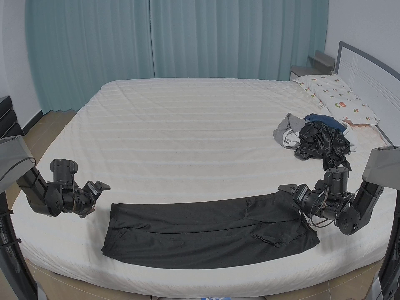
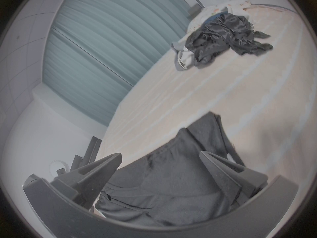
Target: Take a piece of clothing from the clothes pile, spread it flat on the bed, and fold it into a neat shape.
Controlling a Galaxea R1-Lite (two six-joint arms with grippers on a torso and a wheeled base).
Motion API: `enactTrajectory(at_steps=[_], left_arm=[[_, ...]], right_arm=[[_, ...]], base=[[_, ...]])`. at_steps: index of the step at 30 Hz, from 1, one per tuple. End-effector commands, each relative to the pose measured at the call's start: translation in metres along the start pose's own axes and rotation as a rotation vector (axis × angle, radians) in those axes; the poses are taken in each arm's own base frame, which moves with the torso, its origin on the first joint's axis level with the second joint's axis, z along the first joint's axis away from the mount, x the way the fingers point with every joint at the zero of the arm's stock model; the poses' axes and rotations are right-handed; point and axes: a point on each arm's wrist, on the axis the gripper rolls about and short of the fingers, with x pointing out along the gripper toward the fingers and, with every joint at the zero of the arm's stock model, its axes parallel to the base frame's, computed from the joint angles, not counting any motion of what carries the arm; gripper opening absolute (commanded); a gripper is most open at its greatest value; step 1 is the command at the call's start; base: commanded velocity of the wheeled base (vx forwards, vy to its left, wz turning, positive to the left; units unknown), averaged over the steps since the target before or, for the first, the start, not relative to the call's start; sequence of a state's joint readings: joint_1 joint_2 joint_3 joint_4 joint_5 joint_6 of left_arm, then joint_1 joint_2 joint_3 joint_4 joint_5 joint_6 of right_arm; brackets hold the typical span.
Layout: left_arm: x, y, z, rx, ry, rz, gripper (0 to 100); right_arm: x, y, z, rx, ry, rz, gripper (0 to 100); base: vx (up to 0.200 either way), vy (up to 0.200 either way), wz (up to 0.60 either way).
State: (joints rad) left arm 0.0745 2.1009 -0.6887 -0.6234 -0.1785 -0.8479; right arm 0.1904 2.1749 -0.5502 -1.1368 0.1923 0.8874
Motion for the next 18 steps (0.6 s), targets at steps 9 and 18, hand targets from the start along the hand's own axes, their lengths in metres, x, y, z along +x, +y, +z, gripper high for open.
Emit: enactTrajectory(at_steps=[9, 18], left_arm=[[-0.016, 0.001, -0.054, 0.031, 0.081, 0.088, 100], [-0.013, -0.004, -0.055, 0.005, 0.061, 0.084, 100]], right_arm=[[0.002, -0.011, -0.018, 0.058, 0.045, -0.071, 100], [0.002, -0.011, -0.019, 0.056, 0.045, -0.068, 100]], base=[[0.0, 0.0, 0.0], [0.0, 0.0, 0.0]])
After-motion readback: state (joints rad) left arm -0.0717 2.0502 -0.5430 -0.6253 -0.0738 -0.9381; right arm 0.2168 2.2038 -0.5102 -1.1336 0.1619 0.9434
